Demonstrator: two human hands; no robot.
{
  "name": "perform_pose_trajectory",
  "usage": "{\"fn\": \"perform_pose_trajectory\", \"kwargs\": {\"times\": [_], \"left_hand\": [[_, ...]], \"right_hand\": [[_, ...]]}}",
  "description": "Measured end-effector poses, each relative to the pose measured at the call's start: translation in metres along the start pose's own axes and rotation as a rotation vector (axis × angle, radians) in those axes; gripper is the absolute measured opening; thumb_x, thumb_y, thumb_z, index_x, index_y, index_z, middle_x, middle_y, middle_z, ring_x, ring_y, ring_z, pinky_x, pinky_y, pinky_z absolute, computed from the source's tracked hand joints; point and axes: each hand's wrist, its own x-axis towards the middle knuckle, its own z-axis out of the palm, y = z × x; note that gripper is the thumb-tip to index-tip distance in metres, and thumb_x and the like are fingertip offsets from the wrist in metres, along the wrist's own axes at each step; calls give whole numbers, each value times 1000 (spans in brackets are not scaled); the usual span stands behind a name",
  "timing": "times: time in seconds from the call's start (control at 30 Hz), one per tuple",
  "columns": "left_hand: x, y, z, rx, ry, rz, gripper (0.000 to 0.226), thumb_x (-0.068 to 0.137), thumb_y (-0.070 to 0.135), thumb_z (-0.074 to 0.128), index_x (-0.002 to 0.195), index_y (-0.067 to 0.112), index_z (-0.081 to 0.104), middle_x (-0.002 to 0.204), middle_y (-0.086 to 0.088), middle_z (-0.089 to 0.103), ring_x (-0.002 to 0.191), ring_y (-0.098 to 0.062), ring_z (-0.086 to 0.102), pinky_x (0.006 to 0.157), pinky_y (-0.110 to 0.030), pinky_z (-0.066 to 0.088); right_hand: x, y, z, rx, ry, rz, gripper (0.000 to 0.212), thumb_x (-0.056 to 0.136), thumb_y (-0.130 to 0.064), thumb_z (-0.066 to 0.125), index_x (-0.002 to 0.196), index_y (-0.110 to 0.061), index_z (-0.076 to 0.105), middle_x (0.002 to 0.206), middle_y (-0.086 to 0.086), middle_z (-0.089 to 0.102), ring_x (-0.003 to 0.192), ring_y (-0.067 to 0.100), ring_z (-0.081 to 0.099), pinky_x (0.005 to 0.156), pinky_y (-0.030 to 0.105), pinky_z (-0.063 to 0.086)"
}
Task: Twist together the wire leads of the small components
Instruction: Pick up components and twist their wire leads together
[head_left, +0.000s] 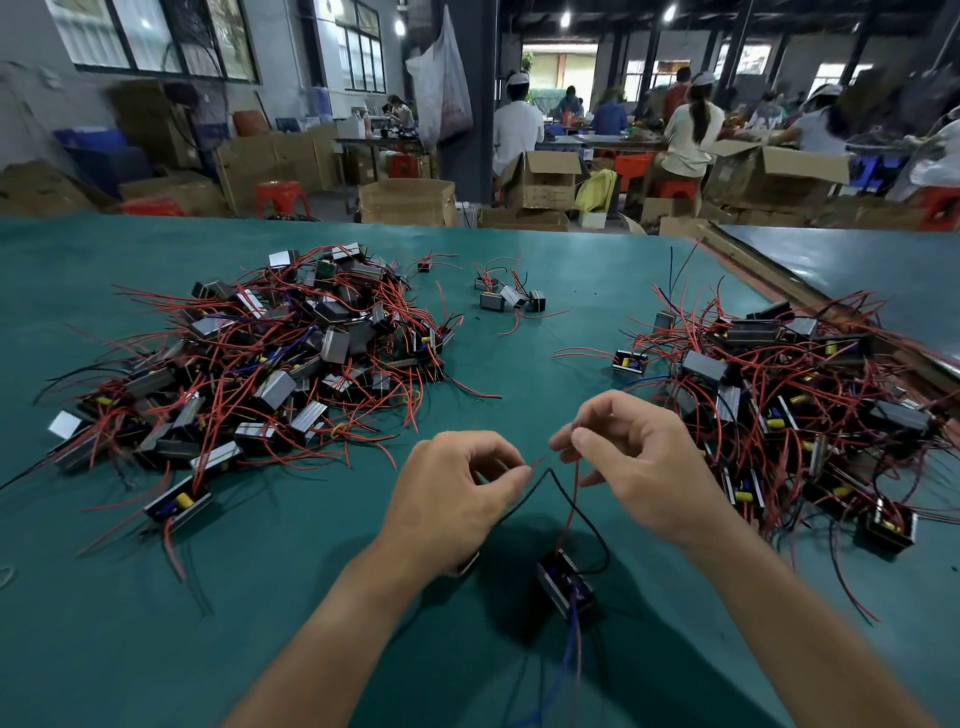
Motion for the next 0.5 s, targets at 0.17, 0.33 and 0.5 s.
{"fn": "perform_pose_trajectory", "kwargs": {"times": [0.17,0.33,0.5], "left_hand": [[-4,4,0,-27,0,4,23,84,17,63,101,31,67,60,6,60,41,-9,40,48,-20,36],[-3,9,4,-164,-9,-34,18,80,28,58,96,32,65,63,-2,66,41,-19,45,44,-29,39],[0,8,1,-254,-15,-44,11,96,20,60,87,21,67,57,-3,66,35,-18,49,39,-22,39]], "right_hand": [[0,-1,-3,-38,44,-7,17,88,4,62,76,-8,64,65,7,67,57,14,61,53,27,54],[-1,1,-3,-23,-13,22,19,88,8,62,88,-11,66,61,1,64,48,18,57,49,30,51],[-1,0,-2,-14,-50,29,21,89,6,61,90,-13,70,64,4,69,47,15,57,51,25,51]]}}
